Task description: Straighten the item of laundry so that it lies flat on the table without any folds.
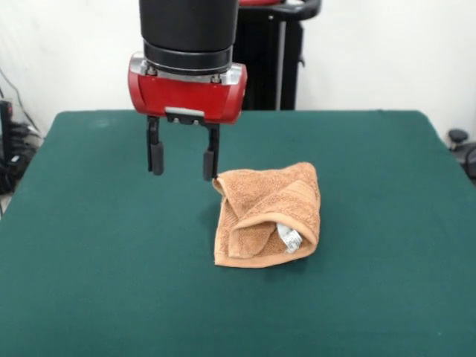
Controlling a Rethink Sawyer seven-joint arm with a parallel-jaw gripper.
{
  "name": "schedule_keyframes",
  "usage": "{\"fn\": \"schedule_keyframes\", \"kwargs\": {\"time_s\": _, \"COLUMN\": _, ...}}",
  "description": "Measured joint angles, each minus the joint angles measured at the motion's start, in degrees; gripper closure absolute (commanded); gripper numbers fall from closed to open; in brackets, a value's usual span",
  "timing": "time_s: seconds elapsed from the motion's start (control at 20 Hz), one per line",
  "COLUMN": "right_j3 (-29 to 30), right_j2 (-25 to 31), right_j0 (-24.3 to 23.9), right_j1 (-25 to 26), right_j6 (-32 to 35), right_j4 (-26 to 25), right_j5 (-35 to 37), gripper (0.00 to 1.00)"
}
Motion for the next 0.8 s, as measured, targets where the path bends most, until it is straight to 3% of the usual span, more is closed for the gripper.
{"fn": "schedule_keyframes", "kwargs": {"time_s": 0.8, "right_j3": 0.1, "right_j2": 1.0, "right_j0": 4.1, "right_j1": 0.1, "right_j6": 0.0, "right_j4": 0.0, "right_j5": -0.5, "gripper": 0.00}}
